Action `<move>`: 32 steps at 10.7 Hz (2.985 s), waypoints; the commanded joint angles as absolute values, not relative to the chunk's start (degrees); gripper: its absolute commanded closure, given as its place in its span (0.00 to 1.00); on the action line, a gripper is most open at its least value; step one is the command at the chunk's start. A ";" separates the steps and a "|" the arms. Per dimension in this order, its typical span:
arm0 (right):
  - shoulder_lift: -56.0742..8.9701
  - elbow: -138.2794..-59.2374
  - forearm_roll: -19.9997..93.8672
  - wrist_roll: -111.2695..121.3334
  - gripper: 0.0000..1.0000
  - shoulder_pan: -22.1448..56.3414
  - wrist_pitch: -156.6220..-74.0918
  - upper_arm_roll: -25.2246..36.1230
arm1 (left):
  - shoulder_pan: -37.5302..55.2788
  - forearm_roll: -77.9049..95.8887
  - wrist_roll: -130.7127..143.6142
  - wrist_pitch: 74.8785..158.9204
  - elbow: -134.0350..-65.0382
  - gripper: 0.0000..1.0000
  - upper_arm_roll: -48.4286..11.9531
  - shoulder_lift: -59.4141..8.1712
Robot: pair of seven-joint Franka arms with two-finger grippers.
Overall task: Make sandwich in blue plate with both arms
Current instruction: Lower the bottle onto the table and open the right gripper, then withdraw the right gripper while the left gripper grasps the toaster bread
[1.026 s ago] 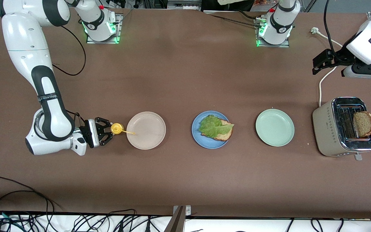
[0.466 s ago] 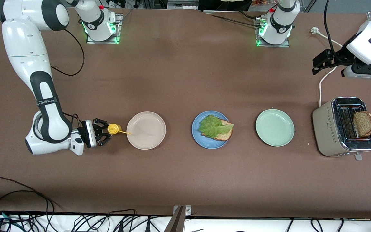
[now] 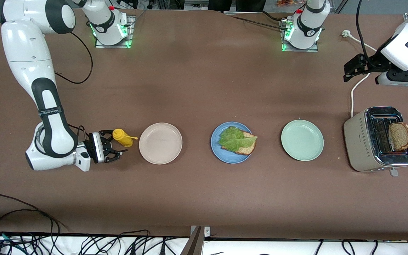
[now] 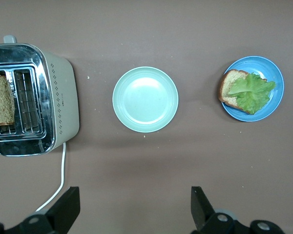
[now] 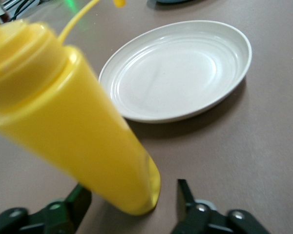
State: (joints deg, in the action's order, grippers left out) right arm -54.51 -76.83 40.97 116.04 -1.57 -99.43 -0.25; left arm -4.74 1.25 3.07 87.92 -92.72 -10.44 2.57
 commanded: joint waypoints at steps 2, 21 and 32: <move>-52.74 -75.41 40.52 119.52 0.00 -2.11 -97.21 4.12 | -5.53 1.58 2.64 86.92 -91.67 0.00 -10.55 1.41; -11.35 -96.31 3.18 30.28 0.00 4.66 -103.26 0.98 | -31.55 -3.08 -28.99 101.51 -81.56 0.00 -9.84 -29.07; -10.72 -95.10 -1.66 13.89 0.00 6.24 -101.34 -0.79 | -31.12 -3.96 -29.09 100.90 -81.39 1.00 -10.28 -29.53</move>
State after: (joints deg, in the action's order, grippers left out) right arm -12.22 -93.93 0.99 17.32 5.08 -101.75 -0.56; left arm -31.28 -2.22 -28.48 102.24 -82.61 -9.70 -30.00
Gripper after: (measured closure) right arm 0.000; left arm 0.863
